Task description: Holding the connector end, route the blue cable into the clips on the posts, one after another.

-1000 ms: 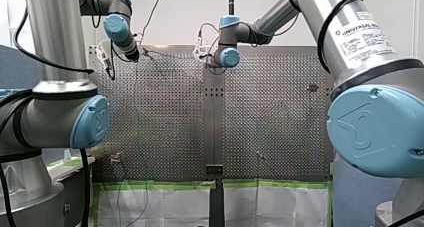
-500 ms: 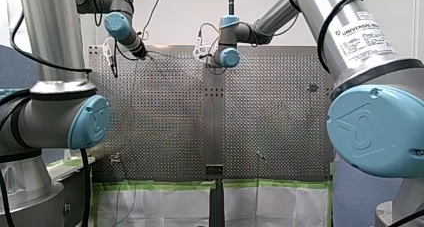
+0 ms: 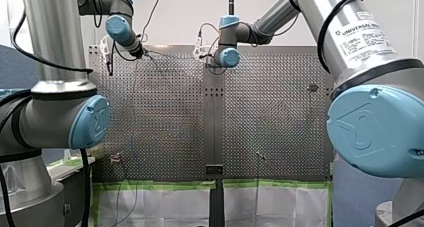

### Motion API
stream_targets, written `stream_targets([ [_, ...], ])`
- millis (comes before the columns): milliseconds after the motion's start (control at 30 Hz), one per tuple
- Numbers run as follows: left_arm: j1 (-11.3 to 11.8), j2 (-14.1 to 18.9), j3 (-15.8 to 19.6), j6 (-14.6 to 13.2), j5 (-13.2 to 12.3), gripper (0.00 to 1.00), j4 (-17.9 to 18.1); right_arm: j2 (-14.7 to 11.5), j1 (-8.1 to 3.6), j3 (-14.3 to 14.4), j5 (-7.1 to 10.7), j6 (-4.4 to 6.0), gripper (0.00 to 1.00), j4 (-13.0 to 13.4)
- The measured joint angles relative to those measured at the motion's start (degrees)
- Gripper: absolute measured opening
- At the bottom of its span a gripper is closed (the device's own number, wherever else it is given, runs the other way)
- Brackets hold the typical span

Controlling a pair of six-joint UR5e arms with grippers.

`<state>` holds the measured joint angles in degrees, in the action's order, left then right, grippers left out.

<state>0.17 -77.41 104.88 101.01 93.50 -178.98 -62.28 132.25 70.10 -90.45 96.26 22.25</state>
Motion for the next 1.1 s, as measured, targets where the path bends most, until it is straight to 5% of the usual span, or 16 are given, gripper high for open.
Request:
stream_targets([
  [1100,0.79,-0.51,0.0,-3.24,-1.21,1.0,2.05,0.12,-0.14,0.0,0.0,-0.09,0.0,0.0],
])
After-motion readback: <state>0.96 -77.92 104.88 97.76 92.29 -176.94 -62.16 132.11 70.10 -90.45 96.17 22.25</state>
